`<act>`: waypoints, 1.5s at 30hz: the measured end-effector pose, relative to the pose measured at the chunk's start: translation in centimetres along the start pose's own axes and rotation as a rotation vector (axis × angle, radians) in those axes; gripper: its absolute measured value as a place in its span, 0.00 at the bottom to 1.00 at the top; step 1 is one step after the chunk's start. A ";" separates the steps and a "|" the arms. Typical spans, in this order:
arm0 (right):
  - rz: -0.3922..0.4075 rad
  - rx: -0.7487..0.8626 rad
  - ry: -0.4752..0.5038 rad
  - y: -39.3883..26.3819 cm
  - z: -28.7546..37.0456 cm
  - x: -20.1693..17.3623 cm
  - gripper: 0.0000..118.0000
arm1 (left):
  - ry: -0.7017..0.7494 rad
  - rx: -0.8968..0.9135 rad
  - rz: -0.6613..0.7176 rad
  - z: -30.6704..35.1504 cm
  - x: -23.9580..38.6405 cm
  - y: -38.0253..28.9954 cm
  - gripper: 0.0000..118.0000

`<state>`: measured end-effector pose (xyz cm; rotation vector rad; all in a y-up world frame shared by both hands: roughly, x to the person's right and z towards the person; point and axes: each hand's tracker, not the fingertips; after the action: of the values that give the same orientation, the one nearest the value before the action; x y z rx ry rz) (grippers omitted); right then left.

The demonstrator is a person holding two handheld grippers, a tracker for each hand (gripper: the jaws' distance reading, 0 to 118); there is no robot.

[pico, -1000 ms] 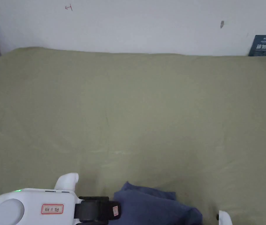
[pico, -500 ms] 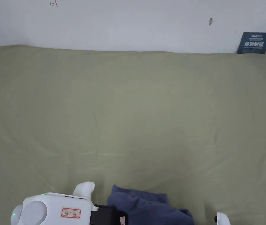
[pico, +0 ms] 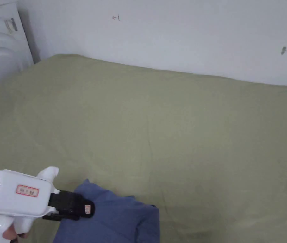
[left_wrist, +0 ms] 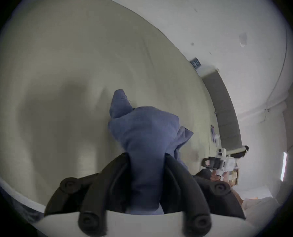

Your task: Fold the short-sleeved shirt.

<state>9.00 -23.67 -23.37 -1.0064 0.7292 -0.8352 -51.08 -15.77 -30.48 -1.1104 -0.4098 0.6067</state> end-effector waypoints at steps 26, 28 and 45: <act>0.175 0.152 -0.106 0.4 5.1 -5.5 0.00 | 0.515 0.215 -0.128 11.5 -2.7 8.2 0.91; 0.236 0.211 -0.145 1.3 6.4 -7.1 0.00 | 0.446 0.283 -0.129 10.9 0.9 5.6 0.72; 0.812 0.859 -0.809 1.6 11.2 -20.6 0.00 | 0.374 0.902 -0.569 -3.0 34.9 -12.3 0.01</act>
<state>8.62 -0.81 -17.97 -0.1483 -0.0017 0.0515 -19.44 0.55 -20.07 -0.1952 -0.0792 0.0312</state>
